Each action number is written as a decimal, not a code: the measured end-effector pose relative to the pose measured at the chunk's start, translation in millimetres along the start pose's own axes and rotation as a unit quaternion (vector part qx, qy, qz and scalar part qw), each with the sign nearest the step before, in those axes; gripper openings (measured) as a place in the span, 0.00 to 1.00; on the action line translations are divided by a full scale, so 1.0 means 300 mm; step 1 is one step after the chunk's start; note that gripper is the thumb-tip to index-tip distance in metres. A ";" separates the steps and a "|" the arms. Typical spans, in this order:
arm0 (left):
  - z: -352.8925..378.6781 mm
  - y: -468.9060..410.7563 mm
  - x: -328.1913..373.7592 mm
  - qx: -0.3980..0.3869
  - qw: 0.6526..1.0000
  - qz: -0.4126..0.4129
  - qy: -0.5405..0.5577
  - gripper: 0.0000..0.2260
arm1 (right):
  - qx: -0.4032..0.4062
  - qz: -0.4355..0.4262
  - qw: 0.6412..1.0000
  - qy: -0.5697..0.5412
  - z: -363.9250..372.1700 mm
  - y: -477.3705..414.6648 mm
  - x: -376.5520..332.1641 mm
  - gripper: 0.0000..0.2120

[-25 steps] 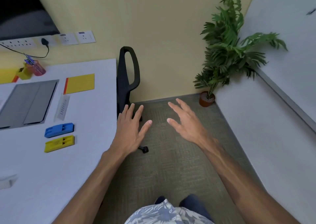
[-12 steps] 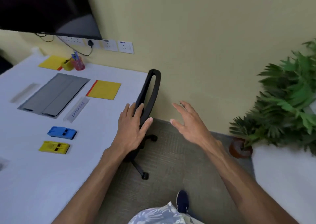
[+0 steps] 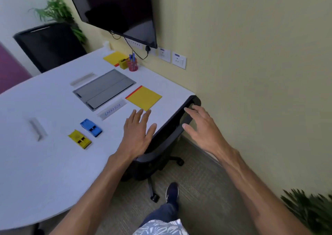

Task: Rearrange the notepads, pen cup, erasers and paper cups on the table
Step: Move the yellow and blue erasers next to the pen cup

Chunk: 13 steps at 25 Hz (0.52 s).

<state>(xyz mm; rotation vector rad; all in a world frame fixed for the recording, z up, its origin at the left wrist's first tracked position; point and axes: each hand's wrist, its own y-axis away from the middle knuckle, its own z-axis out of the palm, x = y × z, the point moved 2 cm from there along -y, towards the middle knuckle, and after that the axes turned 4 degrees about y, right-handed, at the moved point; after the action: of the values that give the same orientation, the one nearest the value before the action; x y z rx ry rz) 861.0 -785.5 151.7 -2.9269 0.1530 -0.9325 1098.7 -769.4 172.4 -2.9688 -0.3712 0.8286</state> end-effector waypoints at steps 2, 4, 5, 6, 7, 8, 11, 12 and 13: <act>0.021 -0.105 -0.015 0.009 1.000 -0.026 0.003 0.30 | -0.024 -0.024 0.999 -0.001 0.005 -0.137 0.038 0.26; 0.041 -0.177 -0.027 0.024 0.999 -0.028 -0.001 0.28 | -0.039 -0.040 0.998 0.003 0.015 -0.239 0.062 0.27; 0.053 -0.231 -0.039 0.030 0.999 -0.036 0.001 0.27 | -0.049 -0.053 0.997 0.004 0.017 -0.310 0.072 0.27; 0.071 -0.299 -0.054 0.032 0.998 -0.054 0.010 0.27 | -0.063 -0.060 0.996 0.006 0.020 -0.400 0.093 0.26; 0.075 -0.341 -0.070 0.036 0.997 -0.073 0.016 0.27 | -0.076 -0.066 0.995 0.006 0.034 -0.466 0.103 0.26; 0.085 -0.405 -0.088 0.043 0.995 -0.092 0.025 0.27 | -0.092 -0.076 0.993 0.010 0.047 -0.563 0.121 0.26; 0.100 -0.514 -0.139 0.040 0.993 -0.111 0.020 0.28 | -0.128 -0.100 0.987 0.019 0.087 -0.733 0.146 0.25; 0.100 -0.553 -0.161 0.043 0.991 -0.126 0.020 0.28 | -0.144 -0.107 0.984 0.023 0.110 -0.790 0.157 0.25; 0.103 -0.596 -0.188 0.044 0.988 -0.145 0.021 0.28 | -0.161 -0.117 0.980 0.024 0.143 -0.864 0.165 0.25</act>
<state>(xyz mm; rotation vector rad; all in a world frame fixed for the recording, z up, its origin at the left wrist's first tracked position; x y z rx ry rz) 846.5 -600.5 110.8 -2.8969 -0.3121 -1.0057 1061.0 -507.3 136.2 -3.1336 -0.9131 0.7288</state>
